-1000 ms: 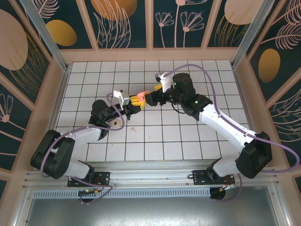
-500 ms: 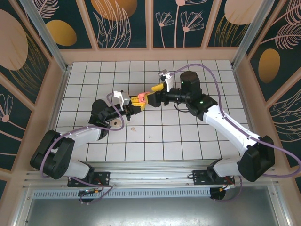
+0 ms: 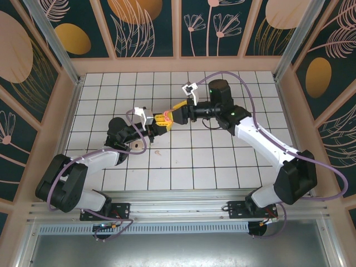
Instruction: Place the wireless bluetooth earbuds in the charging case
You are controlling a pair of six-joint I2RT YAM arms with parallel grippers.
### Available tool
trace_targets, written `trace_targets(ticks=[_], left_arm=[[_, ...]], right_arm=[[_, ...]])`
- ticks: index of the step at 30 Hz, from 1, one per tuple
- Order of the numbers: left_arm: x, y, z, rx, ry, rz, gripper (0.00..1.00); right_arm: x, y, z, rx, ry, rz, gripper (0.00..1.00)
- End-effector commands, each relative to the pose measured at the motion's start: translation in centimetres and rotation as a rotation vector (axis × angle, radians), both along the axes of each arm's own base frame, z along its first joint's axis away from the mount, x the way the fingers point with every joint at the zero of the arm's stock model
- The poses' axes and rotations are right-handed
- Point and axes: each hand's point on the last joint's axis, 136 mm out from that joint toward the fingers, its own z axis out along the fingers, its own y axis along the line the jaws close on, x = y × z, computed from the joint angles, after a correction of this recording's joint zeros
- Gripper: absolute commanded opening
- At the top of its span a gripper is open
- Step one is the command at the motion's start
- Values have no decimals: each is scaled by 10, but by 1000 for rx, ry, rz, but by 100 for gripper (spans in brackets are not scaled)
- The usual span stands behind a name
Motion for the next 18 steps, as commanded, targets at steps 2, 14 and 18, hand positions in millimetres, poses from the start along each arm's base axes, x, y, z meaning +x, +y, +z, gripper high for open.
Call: trace_targets(ticks=[2,14,18], left_arm=[[-1,-1,20,-20,-54,-5,3],[4,-2,18,-9,-36,0,3],[13,-3,14,-1,13,26,2]], right_arm=[[-12,-9,23,75,-4,42,68],[-25,-29,34,137,-23,6,57],[-10,-37,31,111,-22,-100,61]])
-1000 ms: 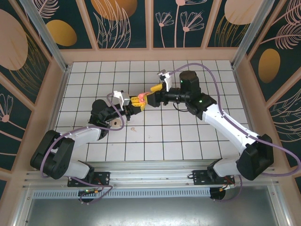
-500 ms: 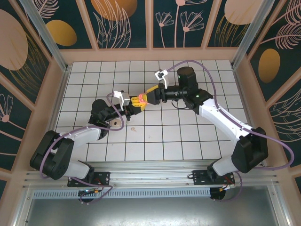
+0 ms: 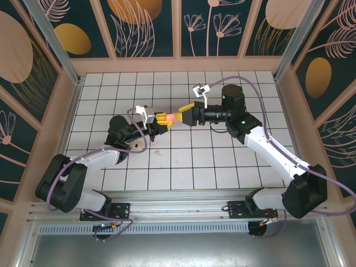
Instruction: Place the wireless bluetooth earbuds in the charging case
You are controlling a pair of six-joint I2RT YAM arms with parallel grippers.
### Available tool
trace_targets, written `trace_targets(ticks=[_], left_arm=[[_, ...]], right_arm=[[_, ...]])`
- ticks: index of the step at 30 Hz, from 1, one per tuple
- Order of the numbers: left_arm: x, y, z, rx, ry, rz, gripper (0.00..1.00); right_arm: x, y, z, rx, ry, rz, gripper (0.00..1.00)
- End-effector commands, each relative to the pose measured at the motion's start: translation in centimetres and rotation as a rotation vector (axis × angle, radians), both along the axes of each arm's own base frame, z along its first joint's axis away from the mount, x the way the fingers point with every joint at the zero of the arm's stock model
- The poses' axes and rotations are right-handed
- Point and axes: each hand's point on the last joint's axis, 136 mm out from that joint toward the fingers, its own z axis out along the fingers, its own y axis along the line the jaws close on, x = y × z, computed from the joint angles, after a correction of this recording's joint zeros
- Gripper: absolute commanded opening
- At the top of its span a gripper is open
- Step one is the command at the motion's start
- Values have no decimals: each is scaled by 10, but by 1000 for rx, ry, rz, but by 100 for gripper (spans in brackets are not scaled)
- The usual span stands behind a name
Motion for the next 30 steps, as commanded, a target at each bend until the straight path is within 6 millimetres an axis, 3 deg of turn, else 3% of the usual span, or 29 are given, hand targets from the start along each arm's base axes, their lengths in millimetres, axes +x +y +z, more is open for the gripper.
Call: trace_targets(ticks=[1,7,10,13,19,23,30], left_arm=[[12,0,9,-6,20,34,2],[43,-4,-14,60,278,128,1],[55,-3,-28,65,456,179,0],[66,0,-42,43,651,248,0],[63,-5,-63,50,849,316,0],[62,-16,-79,86,928,345,0],[71,-46,-108,142,1071,377,0]], right_arm=[[19,-15,4,-10,-14,-143,64],[83,-69,-19,-82,99,-566,64],[105,-94,-34,-111,156,-742,64],[117,-101,-46,-110,186,-808,63],[135,-100,-71,-126,253,-851,63],[140,-103,-73,-136,215,-871,63],[123,-114,-88,-215,203,-878,62]])
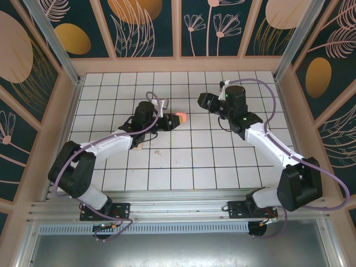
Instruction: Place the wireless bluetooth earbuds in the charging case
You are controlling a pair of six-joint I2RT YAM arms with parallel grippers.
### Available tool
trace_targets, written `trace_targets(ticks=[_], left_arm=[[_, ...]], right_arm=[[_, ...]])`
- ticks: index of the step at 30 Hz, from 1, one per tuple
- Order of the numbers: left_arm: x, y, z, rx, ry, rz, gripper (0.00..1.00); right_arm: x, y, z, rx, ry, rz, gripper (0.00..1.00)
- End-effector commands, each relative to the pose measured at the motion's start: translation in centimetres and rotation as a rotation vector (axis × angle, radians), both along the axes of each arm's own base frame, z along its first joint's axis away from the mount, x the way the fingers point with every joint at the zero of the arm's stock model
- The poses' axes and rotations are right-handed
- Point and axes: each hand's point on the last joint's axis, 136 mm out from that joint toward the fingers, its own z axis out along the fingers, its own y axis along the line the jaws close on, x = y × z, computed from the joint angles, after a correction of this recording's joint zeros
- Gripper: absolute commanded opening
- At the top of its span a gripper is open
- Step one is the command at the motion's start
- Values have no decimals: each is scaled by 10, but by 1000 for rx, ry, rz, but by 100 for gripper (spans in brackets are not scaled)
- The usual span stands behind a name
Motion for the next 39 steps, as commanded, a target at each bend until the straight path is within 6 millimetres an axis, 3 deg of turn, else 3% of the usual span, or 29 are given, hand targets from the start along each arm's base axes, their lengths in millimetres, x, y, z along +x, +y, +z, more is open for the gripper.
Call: trace_targets(ticks=[1,7,12,18,29,39], left_arm=[[7,-17,-15,26,108,30,0],[9,-60,-46,61,196,-34,1],[15,-76,-60,67,232,-27,1],[19,-83,-77,85,279,-12,4],[16,-91,-105,114,347,-16,7],[9,-84,-122,175,377,-25,9]], right_arm=[[-13,-15,-2,-39,-20,-28,62],[-37,-35,-15,-63,-18,-72,62],[-48,-42,-17,-83,-16,-76,62],[-58,-43,-26,-77,5,-66,62],[-60,-40,-31,-102,23,-36,62],[-75,-41,-41,-62,60,-40,61]])
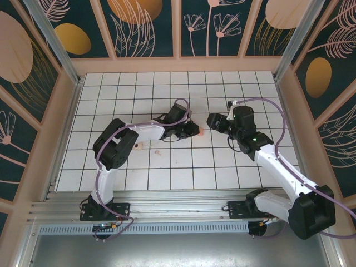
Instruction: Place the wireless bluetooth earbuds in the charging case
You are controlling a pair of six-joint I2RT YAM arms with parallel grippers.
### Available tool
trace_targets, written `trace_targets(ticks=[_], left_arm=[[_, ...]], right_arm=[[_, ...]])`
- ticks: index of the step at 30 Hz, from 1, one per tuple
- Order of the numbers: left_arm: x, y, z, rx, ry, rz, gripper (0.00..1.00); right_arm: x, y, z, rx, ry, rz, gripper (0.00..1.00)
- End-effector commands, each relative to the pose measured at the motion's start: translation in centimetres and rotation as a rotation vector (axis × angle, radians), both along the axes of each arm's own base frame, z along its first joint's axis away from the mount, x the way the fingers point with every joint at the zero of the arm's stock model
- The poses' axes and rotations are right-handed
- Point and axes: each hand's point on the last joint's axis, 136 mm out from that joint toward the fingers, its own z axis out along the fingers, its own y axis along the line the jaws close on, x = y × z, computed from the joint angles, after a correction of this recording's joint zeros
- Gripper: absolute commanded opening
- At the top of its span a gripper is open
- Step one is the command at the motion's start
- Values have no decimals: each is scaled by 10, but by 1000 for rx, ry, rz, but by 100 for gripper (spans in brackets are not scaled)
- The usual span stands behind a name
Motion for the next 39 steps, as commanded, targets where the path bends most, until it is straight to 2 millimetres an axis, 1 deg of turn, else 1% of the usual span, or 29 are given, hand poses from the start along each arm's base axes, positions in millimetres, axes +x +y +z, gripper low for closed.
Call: trace_targets(ticks=[1,3,7,11,13,20,24,27,31,35,36,39], left_arm=[[-3,0,2,19,4,-9,10],[-4,3,1,23,-1,-2,10],[-7,4,-4,31,1,-5,10],[-8,2,-9,25,17,-17,11],[-11,1,-8,22,22,-25,14],[-14,14,-2,64,-10,-8,37],[-13,24,6,114,-46,0,42],[-11,34,16,169,-83,5,45],[-7,51,34,252,-140,24,48],[-5,68,49,335,-178,29,48],[-5,74,49,361,-181,29,49],[-10,102,45,453,-170,39,49]], right_arm=[[-9,-2,2,35,-7,-12,61],[-12,-3,5,49,-24,-18,61],[-10,-8,13,51,-40,-49,61],[-13,-7,11,63,-22,-54,60],[-14,-5,13,65,-23,-51,60],[-16,-2,19,67,-30,-50,61],[-16,0,22,65,-38,-48,61],[-16,2,22,60,-44,-47,62],[-15,3,21,49,-44,-49,62],[-16,6,21,43,-41,-40,62],[-16,7,21,42,-41,-37,62],[-18,10,21,34,-41,-32,62]])
